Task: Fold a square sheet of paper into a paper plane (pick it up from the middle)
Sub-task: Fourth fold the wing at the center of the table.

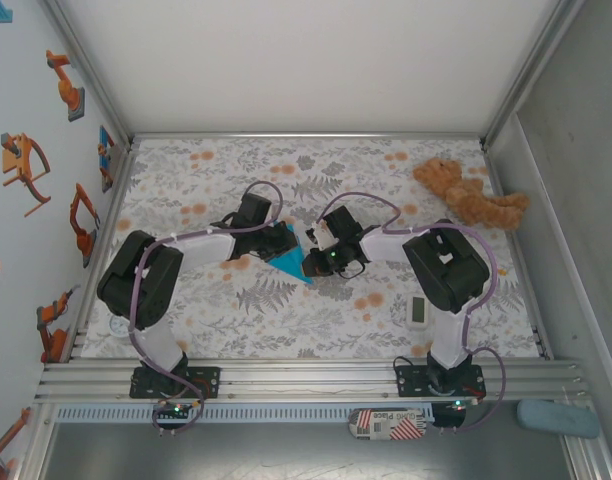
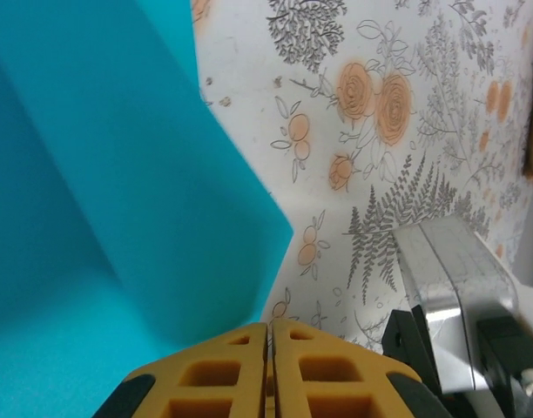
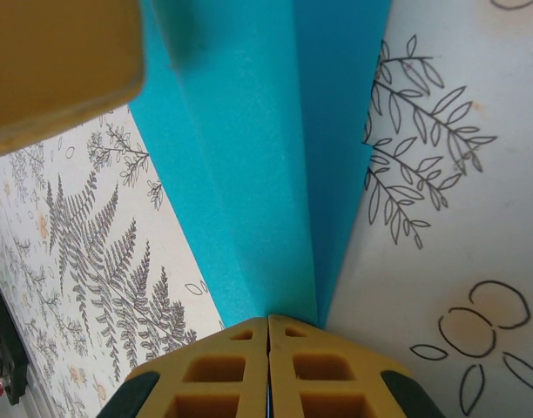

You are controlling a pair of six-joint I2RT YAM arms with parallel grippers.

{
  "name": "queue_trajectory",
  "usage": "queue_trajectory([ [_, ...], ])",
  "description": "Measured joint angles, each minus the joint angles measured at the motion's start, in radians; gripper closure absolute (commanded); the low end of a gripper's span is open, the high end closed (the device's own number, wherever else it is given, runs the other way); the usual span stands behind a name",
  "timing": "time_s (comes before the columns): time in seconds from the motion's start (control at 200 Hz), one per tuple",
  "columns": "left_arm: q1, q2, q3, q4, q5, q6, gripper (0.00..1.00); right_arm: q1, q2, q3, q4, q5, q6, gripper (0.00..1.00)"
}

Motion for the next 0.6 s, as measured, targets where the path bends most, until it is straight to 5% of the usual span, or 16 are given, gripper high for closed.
queue_trajectory([
  [0.601, 0.041, 0.08, -0.007, 0.087, 0.032, -0.003, 0.86, 0.0, 0.003, 0.005, -0.008, -0.001, -0.008, 0.93],
])
